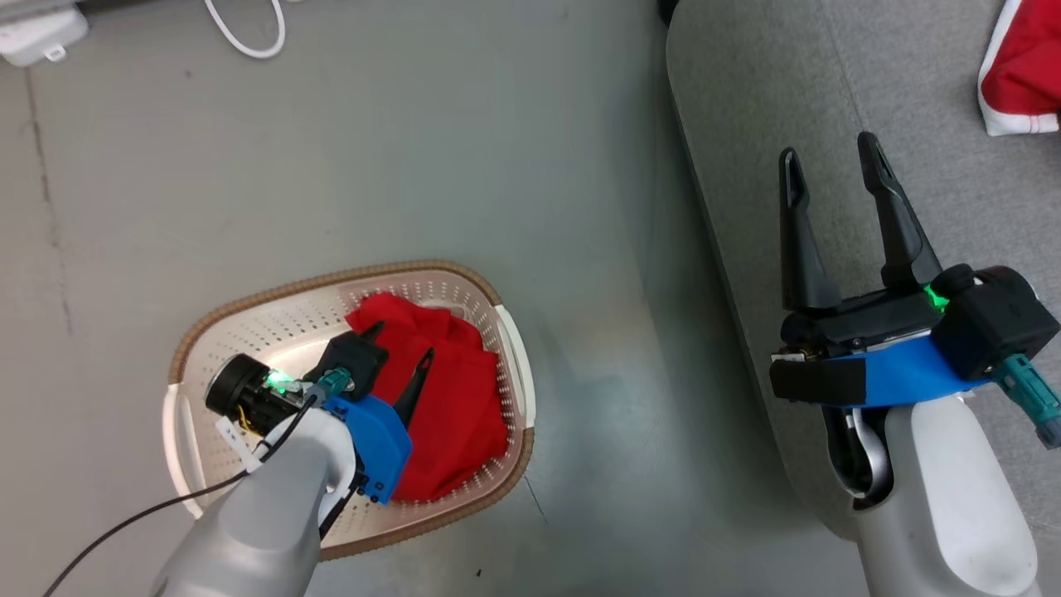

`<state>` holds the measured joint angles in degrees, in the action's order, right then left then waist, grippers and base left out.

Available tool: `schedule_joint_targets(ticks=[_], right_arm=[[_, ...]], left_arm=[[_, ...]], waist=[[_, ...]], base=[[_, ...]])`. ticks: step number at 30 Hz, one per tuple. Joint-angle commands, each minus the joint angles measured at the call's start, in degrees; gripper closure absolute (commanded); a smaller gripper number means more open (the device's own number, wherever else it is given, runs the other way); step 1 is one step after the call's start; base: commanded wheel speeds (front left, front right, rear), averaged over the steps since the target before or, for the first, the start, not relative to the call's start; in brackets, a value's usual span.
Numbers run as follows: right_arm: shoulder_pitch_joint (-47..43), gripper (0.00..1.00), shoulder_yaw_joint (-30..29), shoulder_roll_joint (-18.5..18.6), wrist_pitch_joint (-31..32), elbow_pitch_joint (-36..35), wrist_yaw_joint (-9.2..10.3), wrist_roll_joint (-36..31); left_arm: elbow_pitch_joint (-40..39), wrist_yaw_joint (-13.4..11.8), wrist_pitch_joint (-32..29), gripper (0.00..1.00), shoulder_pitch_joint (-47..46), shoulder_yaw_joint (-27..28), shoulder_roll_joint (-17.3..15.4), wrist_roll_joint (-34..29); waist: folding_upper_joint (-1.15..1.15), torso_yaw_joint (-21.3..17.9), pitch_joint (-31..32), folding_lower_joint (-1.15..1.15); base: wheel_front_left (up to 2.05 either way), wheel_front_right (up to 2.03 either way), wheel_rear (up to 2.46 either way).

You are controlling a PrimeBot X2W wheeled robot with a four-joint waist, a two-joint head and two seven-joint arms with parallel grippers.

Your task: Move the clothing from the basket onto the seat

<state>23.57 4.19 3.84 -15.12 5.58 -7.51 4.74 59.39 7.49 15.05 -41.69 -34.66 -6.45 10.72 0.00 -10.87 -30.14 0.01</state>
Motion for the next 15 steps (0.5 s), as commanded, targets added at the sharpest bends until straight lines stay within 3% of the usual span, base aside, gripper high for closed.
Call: schedule_joint_targets(ticks=[1, 15], right_arm=[[2.1, 0.0, -0.2, -0.5, 0.0, -0.7, 0.05, -0.2], [6.3, 0.0, -0.6, -1.0, -0.1, -3.9, 0.05, -1.0]], left_arm=[[1.6, -0.1, 0.2, 0.0, -2.7, -2.2, -0.6, 1.0], [9.1, -0.1, -1.7, 0.0, -11.4, -14.1, -2.3, 6.6]], waist=[[0.0, -2.0, -6.3, -0.01], [0.0, -2.5, -19.6, -0.01]], base=[[0.0, 0.0, 0.0], [0.0, 0.0, 0.0]])
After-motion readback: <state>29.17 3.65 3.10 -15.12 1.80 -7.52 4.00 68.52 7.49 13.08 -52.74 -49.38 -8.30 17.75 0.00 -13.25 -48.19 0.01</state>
